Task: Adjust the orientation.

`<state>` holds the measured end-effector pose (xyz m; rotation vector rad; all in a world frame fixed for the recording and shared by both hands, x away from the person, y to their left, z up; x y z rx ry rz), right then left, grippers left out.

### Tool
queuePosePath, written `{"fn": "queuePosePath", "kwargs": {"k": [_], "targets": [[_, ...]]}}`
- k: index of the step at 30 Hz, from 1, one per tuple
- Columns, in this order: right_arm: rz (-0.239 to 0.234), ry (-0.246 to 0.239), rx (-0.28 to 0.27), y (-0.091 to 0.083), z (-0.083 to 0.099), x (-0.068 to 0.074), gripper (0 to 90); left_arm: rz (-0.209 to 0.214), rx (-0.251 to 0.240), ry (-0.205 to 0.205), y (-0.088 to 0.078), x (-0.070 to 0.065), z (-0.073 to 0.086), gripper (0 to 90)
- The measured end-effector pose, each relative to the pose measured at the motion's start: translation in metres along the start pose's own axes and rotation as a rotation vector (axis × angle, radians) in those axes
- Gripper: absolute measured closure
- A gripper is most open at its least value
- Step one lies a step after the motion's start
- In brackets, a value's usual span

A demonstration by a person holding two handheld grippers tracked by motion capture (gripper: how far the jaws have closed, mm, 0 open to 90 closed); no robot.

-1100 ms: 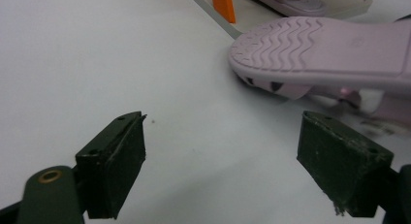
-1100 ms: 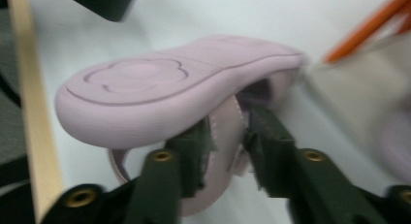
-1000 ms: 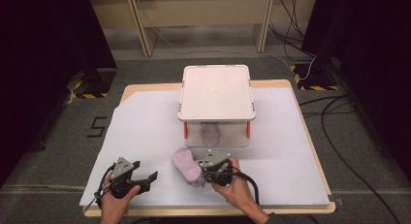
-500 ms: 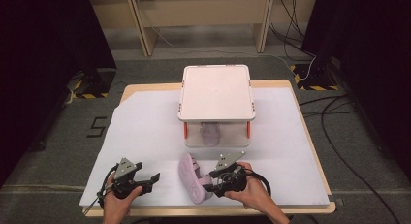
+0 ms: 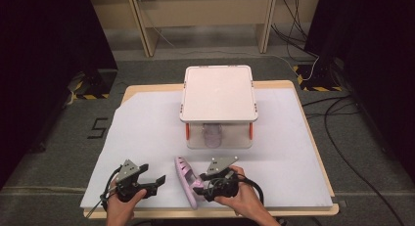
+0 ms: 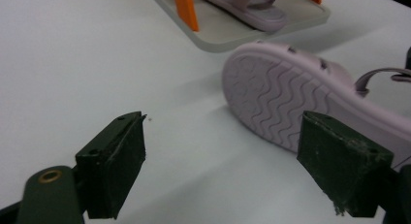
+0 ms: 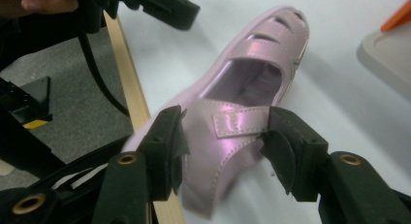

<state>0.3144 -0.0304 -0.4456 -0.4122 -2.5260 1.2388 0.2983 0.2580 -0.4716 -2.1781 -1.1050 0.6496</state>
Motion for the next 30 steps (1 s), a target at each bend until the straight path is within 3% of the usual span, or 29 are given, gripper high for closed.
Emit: {"fn": "queuePosePath", "kwargs": {"k": [2,3,4,5,8,13,14,21,30], "targets": [[0.004,-0.009,-0.03,-0.002,-0.003,0.005,63.4,0.012,-0.009,0.004,-0.003,-0.004,-0.002,17.1],[-0.035,-0.003,-0.054,-0.002,-0.005,0.007,60.2,0.016,-0.016,0.008,-0.004,-0.006,-0.002,17.1],[-0.045,-0.002,-0.054,0.0,-0.007,0.01,58.5,0.017,-0.016,0.012,-0.006,-0.008,-0.003,17.1],[-0.026,-0.022,-0.036,0.003,-0.008,0.013,56.7,0.017,-0.022,0.014,-0.007,-0.009,-0.003,17.1],[-0.081,-0.037,-0.029,0.016,-0.013,0.024,57.8,0.01,-0.017,0.007,-0.01,-0.01,-0.002,17.1],[-0.102,-0.064,-0.014,0.025,-0.017,0.034,55.2,0.004,-0.017,-0.006,-0.018,-0.008,0.003,16.8],[-0.086,-0.062,-0.01,0.024,-0.017,0.035,54.2,0.003,-0.018,-0.008,-0.019,-0.009,0.004,16.6],[-0.087,-0.031,-0.039,0.015,-0.012,0.029,48.8,0.015,0.011,-0.014,-0.022,-0.015,0.014,16.6],[-0.038,0.002,-0.054,0.003,-0.002,0.015,45.7,0.055,0.025,0.03,-0.021,-0.035,0.009,16.6]]}}
Point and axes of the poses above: each handheld gripper's, and its own axes: y roughly forward along the jaws, z roughly out of its underside, x roughly to its left, the point moved 1 cm from there along y, roughly forward along the jaws, and after that the axes turned 14 degrees about x, right-handed, at the moved point
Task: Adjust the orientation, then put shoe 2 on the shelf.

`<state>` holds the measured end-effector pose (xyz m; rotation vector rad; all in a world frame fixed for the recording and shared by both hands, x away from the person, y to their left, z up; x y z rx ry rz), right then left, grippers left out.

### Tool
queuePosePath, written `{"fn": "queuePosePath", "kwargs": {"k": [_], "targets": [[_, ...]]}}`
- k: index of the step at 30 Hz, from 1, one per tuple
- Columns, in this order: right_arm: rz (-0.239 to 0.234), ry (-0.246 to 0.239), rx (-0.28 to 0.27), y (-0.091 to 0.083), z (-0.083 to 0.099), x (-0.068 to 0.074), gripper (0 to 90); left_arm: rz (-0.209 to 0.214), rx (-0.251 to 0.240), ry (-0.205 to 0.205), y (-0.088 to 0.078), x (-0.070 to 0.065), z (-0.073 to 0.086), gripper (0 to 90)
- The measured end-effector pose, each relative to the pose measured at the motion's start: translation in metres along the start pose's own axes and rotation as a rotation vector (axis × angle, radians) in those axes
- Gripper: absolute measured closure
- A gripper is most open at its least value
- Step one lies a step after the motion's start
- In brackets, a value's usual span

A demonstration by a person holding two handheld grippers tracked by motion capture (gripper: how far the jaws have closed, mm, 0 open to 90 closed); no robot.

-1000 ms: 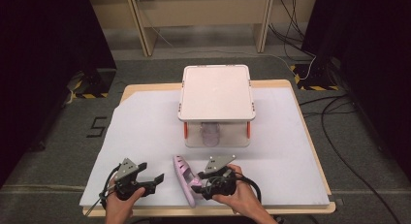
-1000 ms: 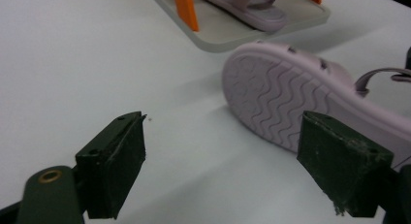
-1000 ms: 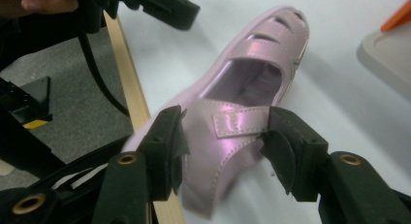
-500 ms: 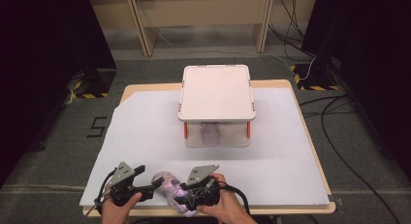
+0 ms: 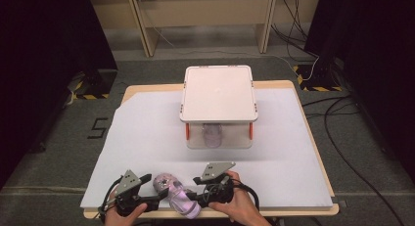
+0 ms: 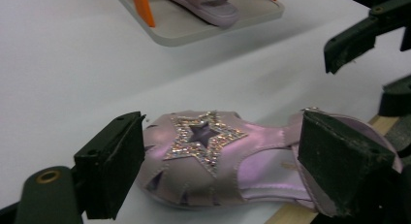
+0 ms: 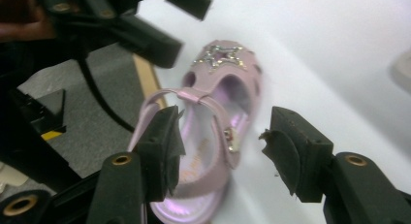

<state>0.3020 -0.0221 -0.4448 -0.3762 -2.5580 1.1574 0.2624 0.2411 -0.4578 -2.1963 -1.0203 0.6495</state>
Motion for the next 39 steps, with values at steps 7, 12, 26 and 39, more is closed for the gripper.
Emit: {"fn": "queuePosePath", "kwargs": {"k": [7,12,26,39], "targets": [[0.045,0.069,-0.01,-0.017,0.022,-0.02,44.1,0.013,0.044,0.04,0.007,-0.019,-0.008,17.5],[0.055,0.12,-0.003,-0.022,0.041,-0.031,43.0,0.006,0.079,0.076,0.015,-0.03,-0.009,22.0],[0.056,0.153,0.009,-0.024,0.056,-0.038,41.1,-0.13,0.142,0.207,0.02,-0.043,-0.009,37.7],[0.059,0.179,0.015,-0.025,0.063,-0.046,40.9,-0.195,0.197,0.294,0.011,-0.043,0.002,50.4]]}}
Point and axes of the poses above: each handheld gripper's, and its own axes: y roughly forward along the jaws, z roughly out of its underside, x roughly to its left, the point moved 1 cm from there along y, roughly forward along the jaws, and after that the axes turned 14 degrees about x, right-handed, at the moved point
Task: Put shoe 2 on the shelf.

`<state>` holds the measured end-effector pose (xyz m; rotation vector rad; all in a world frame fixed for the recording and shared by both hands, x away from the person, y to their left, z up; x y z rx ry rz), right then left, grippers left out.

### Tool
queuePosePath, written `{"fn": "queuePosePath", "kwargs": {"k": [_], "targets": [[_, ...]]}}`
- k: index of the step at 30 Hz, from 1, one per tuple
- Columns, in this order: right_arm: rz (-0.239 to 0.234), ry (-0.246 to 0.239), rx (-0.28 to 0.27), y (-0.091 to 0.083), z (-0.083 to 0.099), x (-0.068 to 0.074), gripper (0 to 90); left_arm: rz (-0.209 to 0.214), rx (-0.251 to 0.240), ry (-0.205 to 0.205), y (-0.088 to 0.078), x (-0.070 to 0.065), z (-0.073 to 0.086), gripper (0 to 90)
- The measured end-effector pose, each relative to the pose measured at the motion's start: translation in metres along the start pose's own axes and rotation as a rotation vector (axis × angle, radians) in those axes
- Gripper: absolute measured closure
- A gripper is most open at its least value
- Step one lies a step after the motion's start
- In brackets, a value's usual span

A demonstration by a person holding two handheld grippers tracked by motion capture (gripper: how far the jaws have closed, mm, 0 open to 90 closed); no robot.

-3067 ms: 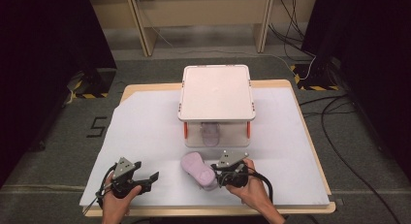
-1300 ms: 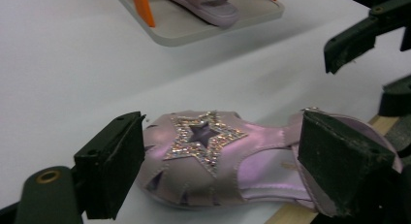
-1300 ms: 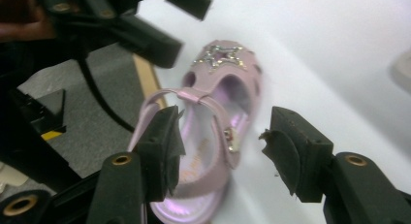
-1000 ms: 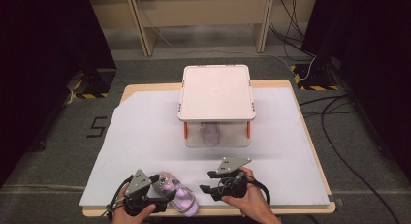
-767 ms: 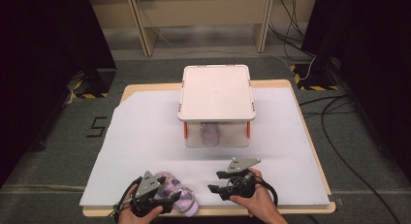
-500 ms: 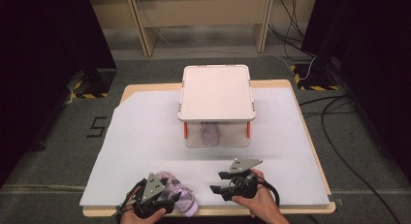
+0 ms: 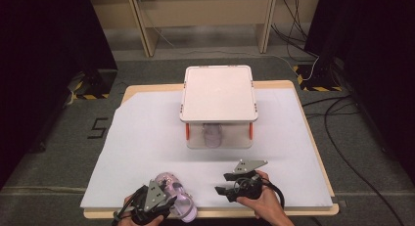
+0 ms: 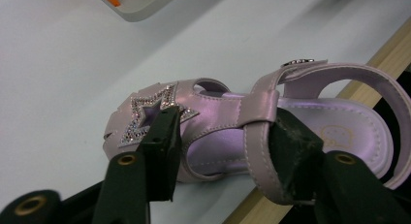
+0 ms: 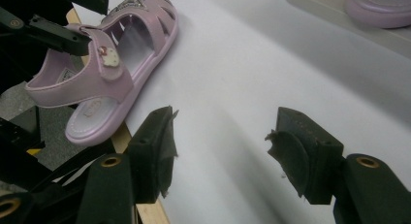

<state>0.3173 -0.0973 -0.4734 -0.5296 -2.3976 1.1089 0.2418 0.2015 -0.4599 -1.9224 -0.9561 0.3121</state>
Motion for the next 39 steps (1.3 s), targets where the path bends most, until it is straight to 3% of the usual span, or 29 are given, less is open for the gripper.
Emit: {"fn": "queuePosePath", "kwargs": {"k": [1,2,4,7,13,16,21,25,30,39], "targets": [[-0.002,0.003,-0.001,0.0,0.0,0.0,40.9,-0.002,0.0,0.007,-0.001,-0.001,0.0,52.1],[-0.002,0.002,0.0,0.0,0.0,-0.001,40.9,-0.002,-0.006,0.039,-0.001,0.0,0.0,55.3],[-0.003,0.008,-0.001,0.0,0.0,-0.001,40.9,0.019,-0.005,0.033,-0.001,-0.001,0.001,65.0],[-0.003,0.011,-0.001,0.0,0.0,-0.001,40.9,0.044,-0.003,0.063,0.0,0.001,0.003,71.6],[-0.005,0.013,0.002,0.0,0.001,-0.001,40.9,0.016,-0.009,0.136,-0.003,0.004,0.004,82.9],[0.0,0.015,-0.003,-0.001,0.001,-0.003,40.8,0.031,-0.01,0.136,-0.005,0.007,0.006,84.2],[0.005,0.031,-0.004,-0.002,0.002,-0.008,40.8,0.022,-0.033,0.156,-0.009,0.014,0.004,85.1],[0.01,0.04,-0.012,-0.004,0.003,-0.011,40.8,0.045,-0.047,0.152,-0.008,0.018,0.0,85.4],[0.02,0.053,-0.02,-0.007,0.004,-0.016,40.8,0.046,-0.075,0.188,-0.006,0.018,-0.017,85.5],[0.058,0.106,-0.053,-0.026,0.016,-0.031,40.8,0.094,-0.12,0.298,0.014,0.005,-0.074,85.5]]}}
Point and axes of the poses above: each handheld gripper's, and its own axes: y roughly forward along the jaws, z roughly out of its underside, x roughly to its left, the point moved 1 cm from there along y, roughly forward along the jaws, and after that the axes turned 14 degrees about x, right-handed, at the moved point
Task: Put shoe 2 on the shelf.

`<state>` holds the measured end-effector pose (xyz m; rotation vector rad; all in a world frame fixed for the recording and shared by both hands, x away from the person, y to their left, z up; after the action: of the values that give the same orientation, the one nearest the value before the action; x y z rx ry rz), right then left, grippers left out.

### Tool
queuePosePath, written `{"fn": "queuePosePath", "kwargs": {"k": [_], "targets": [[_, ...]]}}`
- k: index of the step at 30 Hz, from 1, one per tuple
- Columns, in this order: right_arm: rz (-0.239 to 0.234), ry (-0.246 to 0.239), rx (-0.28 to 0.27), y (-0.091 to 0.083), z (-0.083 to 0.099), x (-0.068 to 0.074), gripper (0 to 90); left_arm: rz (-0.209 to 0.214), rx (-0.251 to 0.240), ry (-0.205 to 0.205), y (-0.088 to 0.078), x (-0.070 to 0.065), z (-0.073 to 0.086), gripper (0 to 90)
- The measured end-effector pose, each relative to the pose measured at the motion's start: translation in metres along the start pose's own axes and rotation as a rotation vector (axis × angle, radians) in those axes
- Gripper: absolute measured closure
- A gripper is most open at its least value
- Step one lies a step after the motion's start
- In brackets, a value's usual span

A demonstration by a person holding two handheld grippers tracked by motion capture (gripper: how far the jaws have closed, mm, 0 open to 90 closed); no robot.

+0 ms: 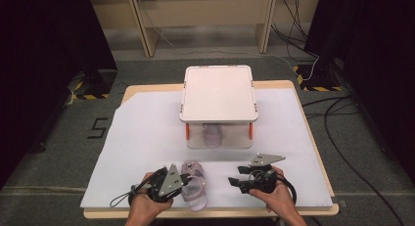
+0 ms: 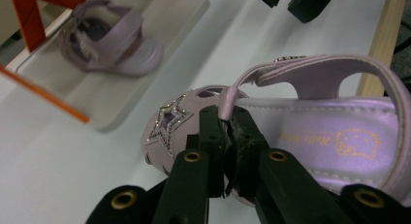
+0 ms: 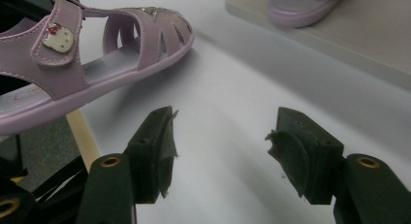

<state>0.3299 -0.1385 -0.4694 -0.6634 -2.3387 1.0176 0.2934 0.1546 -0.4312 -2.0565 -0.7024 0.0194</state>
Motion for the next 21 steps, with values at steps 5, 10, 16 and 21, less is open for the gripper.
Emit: {"fn": "queuePosePath", "kwargs": {"k": [5,10,16,21], "targets": [[0.028,0.039,-0.022,-0.012,0.01,-0.013,40.6,0.005,-0.004,0.053,0.017,0.002,-0.029,85.5],[0.064,0.073,-0.042,-0.025,0.017,-0.025,40.5,0.015,-0.01,0.094,0.034,0.004,-0.054,85.5],[0.121,0.12,-0.057,-0.039,0.028,-0.04,40.5,0.022,-0.017,0.137,0.052,0.005,-0.079,85.5],[0.148,0.147,-0.054,-0.045,0.036,-0.049,40.2,0.001,-0.025,0.158,0.065,0.01,-0.098,85.5]]}}
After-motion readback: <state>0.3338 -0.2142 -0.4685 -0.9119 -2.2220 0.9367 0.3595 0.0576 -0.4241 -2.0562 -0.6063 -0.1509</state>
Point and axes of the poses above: each handheld gripper's, and its own axes: y roughly forward along the jaws, z roughly out of its underside, x roughly to its left, the point moved 1 cm from there along y, roughly forward along the jaws, and after that the axes turned 14 degrees about x, right-handed, at the moved point
